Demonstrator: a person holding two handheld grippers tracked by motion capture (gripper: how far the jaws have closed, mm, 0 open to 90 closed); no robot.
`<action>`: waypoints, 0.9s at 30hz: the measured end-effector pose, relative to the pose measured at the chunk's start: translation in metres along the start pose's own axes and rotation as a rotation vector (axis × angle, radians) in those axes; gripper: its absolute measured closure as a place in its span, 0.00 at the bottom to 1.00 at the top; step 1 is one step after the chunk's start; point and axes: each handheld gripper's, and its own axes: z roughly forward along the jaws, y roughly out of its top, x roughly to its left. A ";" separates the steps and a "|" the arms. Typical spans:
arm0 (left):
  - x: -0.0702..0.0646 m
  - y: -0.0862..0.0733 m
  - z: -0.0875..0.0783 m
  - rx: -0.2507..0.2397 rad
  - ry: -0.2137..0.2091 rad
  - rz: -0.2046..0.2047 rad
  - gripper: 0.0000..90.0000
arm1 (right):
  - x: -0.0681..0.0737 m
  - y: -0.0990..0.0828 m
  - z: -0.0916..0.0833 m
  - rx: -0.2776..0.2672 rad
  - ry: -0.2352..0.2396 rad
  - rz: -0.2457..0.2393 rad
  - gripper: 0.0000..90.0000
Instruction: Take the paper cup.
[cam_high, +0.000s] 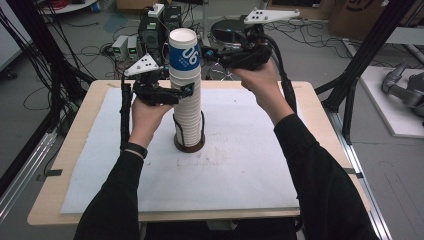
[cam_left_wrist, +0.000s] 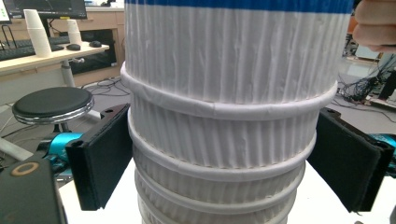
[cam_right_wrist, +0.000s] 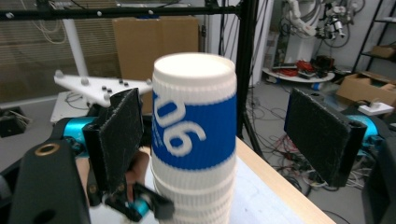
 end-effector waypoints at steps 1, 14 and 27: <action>0.000 0.000 0.000 0.001 -0.001 0.000 0.13 | 0.000 0.001 0.002 0.002 0.006 0.006 0.22; 0.000 -0.001 -0.001 -0.002 -0.001 -0.001 0.13 | 0.007 0.019 0.038 0.012 0.017 0.040 0.27; 0.000 0.000 -0.001 0.003 -0.004 0.002 0.13 | 0.009 0.022 0.055 0.083 0.019 0.074 0.35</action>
